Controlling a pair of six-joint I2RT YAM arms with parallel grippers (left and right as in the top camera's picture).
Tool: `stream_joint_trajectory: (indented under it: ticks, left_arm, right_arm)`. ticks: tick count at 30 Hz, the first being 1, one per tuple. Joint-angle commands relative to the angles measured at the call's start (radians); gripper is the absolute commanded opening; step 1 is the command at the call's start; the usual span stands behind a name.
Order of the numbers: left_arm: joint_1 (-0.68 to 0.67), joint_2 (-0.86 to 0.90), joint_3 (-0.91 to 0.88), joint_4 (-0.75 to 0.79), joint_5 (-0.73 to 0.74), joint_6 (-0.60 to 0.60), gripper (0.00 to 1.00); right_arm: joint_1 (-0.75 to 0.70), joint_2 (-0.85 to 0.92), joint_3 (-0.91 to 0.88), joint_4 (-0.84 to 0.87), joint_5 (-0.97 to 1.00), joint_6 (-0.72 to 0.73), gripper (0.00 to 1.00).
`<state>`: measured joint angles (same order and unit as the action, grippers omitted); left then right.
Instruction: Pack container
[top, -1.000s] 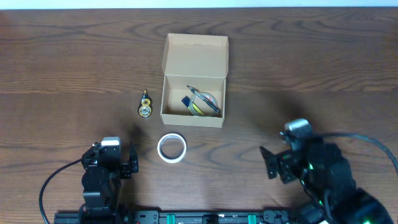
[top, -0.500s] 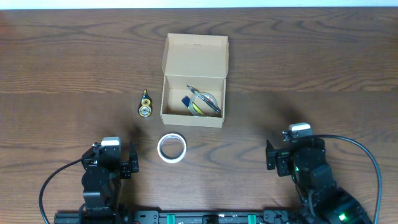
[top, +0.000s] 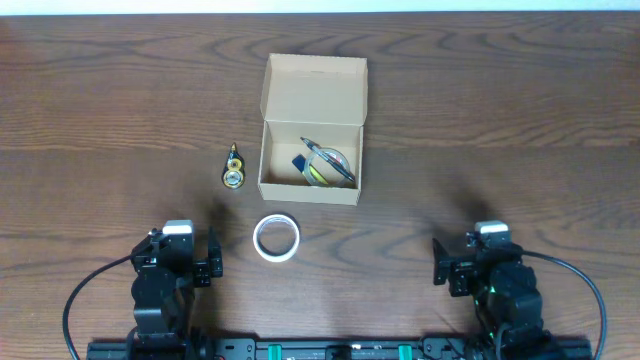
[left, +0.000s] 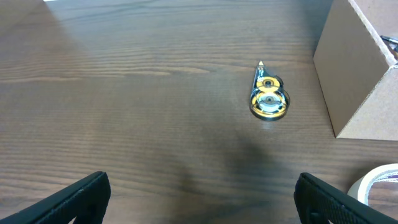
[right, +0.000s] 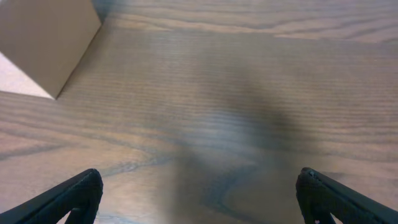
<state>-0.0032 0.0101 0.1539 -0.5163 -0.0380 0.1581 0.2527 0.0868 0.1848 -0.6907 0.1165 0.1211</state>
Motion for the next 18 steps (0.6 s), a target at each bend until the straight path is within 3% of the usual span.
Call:
stream_joint_trajectory:
  ticks: [1,5,18]
  left_arm:
    - [-0.004,-0.006,-0.013,-0.002,-0.018,0.007,0.95]
    - [-0.004,-0.006,-0.013,-0.002,-0.018,0.006,0.95]
    - [-0.004,-0.006,-0.013,-0.002,-0.018,0.007,0.95]
  right_arm:
    - [-0.038,-0.038,-0.026,-0.004,-0.044,-0.027,0.99]
    - [-0.052,-0.043,-0.025,-0.005,-0.047,-0.086,0.99]
    - [-0.051,-0.043,-0.025,-0.005,-0.05,-0.085,0.99]
